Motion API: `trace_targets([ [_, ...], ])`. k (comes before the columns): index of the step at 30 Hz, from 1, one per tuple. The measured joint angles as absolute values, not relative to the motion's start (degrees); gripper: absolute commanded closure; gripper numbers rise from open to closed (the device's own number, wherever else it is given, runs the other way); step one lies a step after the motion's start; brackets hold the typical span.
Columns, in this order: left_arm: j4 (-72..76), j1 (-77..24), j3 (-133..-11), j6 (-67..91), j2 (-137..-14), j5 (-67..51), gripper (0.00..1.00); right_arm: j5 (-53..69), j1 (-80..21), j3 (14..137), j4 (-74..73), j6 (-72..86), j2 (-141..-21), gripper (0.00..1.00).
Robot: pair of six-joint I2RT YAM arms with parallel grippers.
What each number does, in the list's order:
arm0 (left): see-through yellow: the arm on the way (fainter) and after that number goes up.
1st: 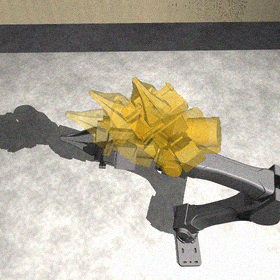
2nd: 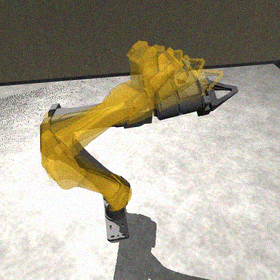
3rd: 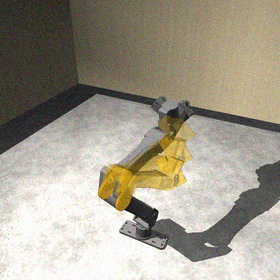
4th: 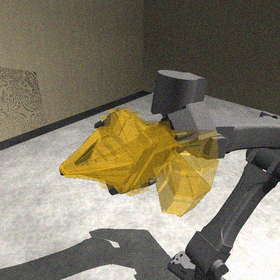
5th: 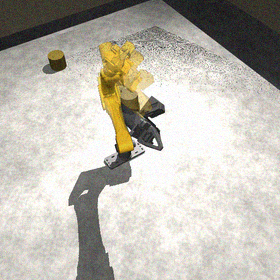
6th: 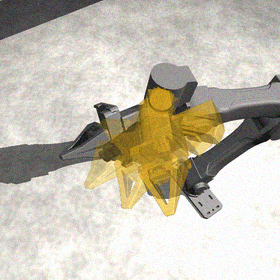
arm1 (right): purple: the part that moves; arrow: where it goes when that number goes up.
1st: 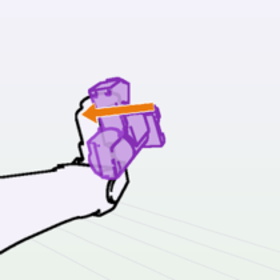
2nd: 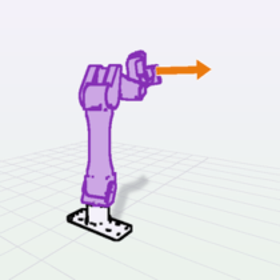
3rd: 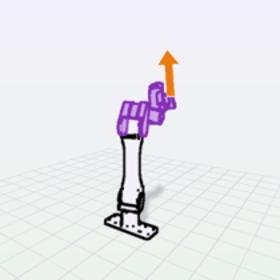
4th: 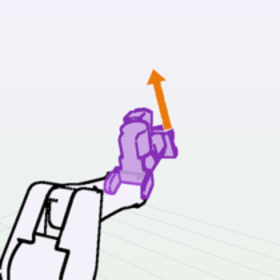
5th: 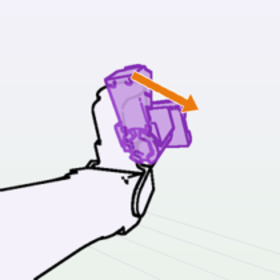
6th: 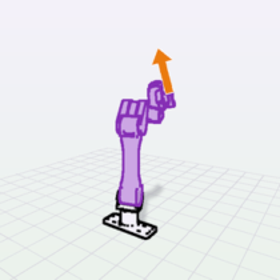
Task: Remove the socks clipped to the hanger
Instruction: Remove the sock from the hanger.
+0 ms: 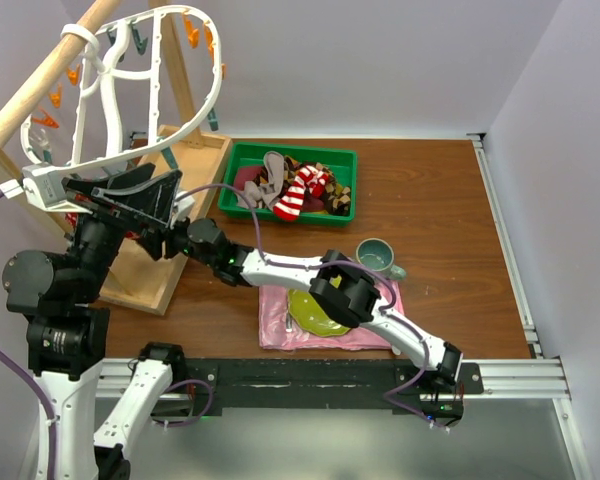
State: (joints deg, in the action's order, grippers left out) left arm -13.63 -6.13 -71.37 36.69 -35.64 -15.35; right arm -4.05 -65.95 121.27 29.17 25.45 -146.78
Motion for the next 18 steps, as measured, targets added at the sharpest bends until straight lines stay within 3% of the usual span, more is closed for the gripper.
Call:
trace_targets([
  [2, -14.3, -6.1, -71.4, 36.3, -35.5, -14.9, 0.26, -5.3, -65.9, 121.8, 28.2, 25.2, -146.9, 0.98],
  [3, -14.8, -6.1, -71.4, 36.2, -35.5, -14.6, 0.26, -6.1, -65.9, 121.9, 28.3, 25.1, -146.9, 1.00],
  [8, -16.0, -6.1, -71.4, 35.7, -34.8, -13.5, 0.27, -8.5, -65.9, 115.0, 28.0, 24.3, -142.5, 1.00],
  [18, -17.4, -6.1, -69.8, 35.7, -33.2, -12.8, 0.28, -10.9, -64.4, 91.8, 29.8, 21.5, -121.0, 1.00],
])
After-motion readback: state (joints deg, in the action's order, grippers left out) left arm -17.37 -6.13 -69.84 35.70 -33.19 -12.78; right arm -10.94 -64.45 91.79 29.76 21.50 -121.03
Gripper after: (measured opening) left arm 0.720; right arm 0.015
